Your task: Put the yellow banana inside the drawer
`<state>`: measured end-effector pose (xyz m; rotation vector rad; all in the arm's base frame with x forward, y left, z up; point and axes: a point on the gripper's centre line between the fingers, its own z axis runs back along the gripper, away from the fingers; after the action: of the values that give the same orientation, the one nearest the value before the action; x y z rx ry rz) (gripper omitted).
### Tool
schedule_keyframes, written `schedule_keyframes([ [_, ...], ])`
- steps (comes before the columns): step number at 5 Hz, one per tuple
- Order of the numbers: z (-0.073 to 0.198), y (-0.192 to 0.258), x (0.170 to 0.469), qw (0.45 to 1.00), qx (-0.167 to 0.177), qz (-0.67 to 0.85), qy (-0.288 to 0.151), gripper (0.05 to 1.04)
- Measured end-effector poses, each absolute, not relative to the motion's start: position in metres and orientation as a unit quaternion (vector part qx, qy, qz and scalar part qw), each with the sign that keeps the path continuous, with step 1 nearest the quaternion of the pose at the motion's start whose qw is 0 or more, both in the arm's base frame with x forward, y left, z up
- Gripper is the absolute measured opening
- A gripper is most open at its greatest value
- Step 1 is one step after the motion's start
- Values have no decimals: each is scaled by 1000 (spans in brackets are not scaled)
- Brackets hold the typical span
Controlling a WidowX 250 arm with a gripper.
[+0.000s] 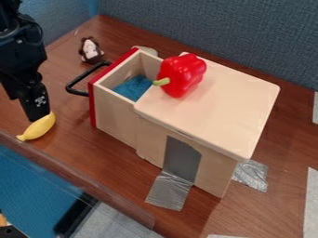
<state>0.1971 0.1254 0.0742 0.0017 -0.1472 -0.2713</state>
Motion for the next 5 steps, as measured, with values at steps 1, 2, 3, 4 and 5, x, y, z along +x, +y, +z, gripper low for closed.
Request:
schedule_keyframes([
  [1,70,125,197,989,-5,-133,-68,999],
  [2,51,134,202,993,-14,-97,-68,999],
  [3,31,146,214,995,-8,-60,-77,999],
  [4,8,157,222,997,-1,-37,-68,999],
  [5,-6,165,225,998,12,-22,-52,948],
])
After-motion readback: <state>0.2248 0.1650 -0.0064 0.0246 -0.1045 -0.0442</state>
